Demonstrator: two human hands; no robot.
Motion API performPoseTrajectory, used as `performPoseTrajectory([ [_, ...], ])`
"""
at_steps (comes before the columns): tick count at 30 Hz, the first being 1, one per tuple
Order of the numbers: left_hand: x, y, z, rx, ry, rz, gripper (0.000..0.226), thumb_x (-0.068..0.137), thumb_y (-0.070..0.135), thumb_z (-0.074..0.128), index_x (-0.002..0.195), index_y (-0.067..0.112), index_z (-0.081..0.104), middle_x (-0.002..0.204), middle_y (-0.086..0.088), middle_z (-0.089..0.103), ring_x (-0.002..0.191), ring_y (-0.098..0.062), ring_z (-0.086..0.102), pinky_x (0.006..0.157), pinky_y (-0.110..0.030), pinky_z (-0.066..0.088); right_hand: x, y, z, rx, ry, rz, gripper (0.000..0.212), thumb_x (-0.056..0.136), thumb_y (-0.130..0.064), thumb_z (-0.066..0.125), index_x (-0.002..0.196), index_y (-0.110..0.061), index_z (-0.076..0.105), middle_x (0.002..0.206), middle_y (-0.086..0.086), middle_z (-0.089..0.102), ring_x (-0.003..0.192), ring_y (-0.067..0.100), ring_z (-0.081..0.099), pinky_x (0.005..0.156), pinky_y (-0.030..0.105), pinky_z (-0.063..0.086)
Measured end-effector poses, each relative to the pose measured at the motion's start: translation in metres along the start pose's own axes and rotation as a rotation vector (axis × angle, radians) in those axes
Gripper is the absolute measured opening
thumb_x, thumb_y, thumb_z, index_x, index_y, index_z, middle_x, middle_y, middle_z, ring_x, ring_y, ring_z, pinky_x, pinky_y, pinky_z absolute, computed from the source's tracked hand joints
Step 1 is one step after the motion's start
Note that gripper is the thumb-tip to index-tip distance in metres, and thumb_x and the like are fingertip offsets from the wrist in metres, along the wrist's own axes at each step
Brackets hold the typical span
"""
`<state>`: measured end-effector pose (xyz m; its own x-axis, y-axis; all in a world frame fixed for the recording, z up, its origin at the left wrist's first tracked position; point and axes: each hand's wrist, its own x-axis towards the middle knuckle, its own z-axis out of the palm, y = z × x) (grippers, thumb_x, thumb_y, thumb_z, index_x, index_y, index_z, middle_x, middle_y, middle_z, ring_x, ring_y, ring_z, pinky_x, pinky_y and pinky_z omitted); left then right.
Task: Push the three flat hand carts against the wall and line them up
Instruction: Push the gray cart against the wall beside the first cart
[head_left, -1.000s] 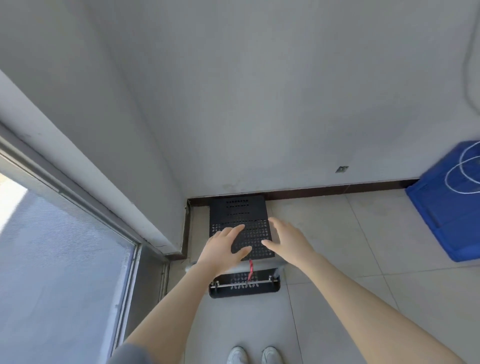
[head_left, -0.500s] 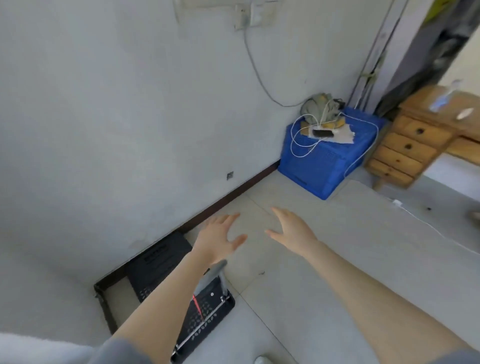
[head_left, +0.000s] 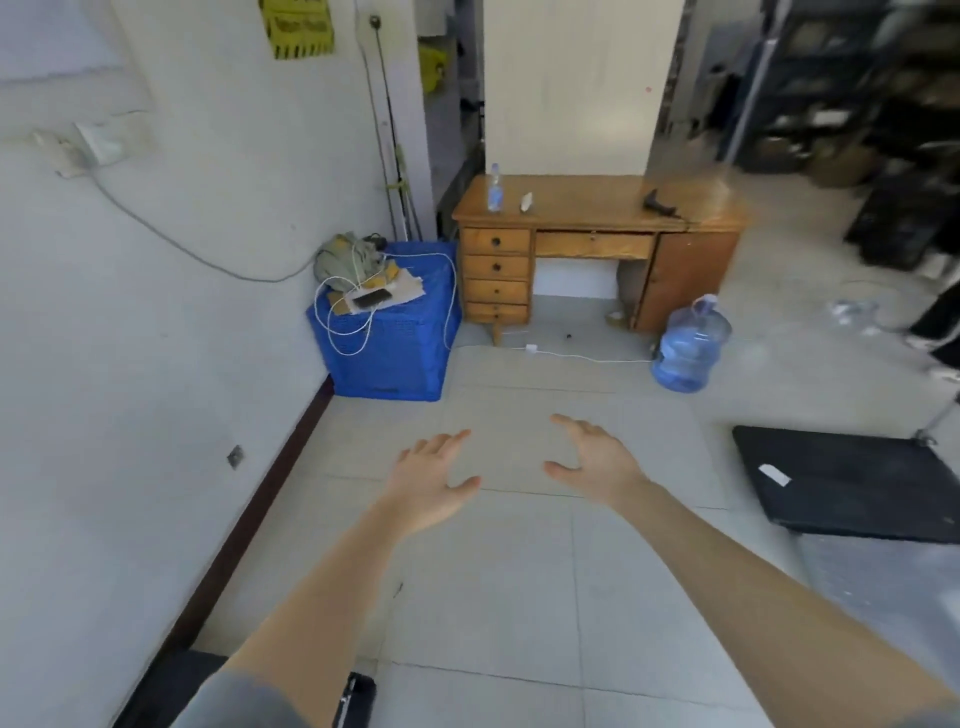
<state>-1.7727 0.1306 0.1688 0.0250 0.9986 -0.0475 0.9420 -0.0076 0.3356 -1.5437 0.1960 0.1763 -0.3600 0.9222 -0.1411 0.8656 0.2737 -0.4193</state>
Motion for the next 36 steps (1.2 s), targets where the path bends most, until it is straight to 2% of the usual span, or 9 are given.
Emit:
performPoseTrajectory([
  [11,0.037,0.249,0.091,-0.005,-0.128,0.369,0.068,0.087,0.052,0.051,0.147,0.030,0.026,0.148,0.004,0.039,0.134,-0.021,0.037,0.109,-0.034,0.029,-0.168,0.204,-0.074,0.050,0.219,0.359,0.069,0.090,-0.041,0.057,0.148,-0.026,0.022,0.146,0.007,0.041,0.132,0.028,0.040,0.106,0.039,0.038],
  [17,0.035,0.390,0.144,-0.037,-0.222,0.580,0.067,0.088,0.049,0.052,0.147,0.028,0.027,0.148,0.004,0.039,0.133,-0.020,0.037,0.110,-0.034,0.029,-0.265,0.308,-0.100,0.068,0.272,0.568,0.071,0.090,-0.040,0.058,0.149,-0.025,0.021,0.147,0.008,0.041,0.131,0.028,0.042,0.106,0.040,0.040],
  [22,0.052,0.493,0.176,-0.011,-0.279,0.757,0.067,0.088,0.049,0.052,0.147,0.028,0.028,0.145,0.002,0.042,0.132,-0.021,0.039,0.109,-0.034,0.031,-0.313,0.379,-0.118,0.096,0.344,0.713,0.071,0.090,-0.040,0.058,0.149,-0.026,0.020,0.150,0.006,0.038,0.131,0.028,0.044,0.107,0.041,0.040],
  [30,0.086,0.653,0.238,0.039,-0.429,0.970,0.068,0.089,0.053,0.050,0.148,0.030,0.024,0.150,0.003,0.036,0.136,-0.021,0.034,0.111,-0.037,0.027,-0.380,0.489,-0.158,0.125,0.471,0.981,0.069,0.090,-0.040,0.059,0.148,-0.027,0.023,0.147,0.007,0.042,0.131,0.028,0.043,0.104,0.038,0.039],
  [36,0.080,0.783,0.278,0.036,-0.516,1.208,0.068,0.090,0.055,0.047,0.148,0.030,0.023,0.153,0.002,0.033,0.139,-0.020,0.031,0.112,-0.040,0.029,-0.442,0.555,-0.186,0.150,0.572,1.166,0.068,0.090,-0.038,0.058,0.147,-0.025,0.023,0.145,0.005,0.043,0.130,0.027,0.043,0.102,0.038,0.038],
])
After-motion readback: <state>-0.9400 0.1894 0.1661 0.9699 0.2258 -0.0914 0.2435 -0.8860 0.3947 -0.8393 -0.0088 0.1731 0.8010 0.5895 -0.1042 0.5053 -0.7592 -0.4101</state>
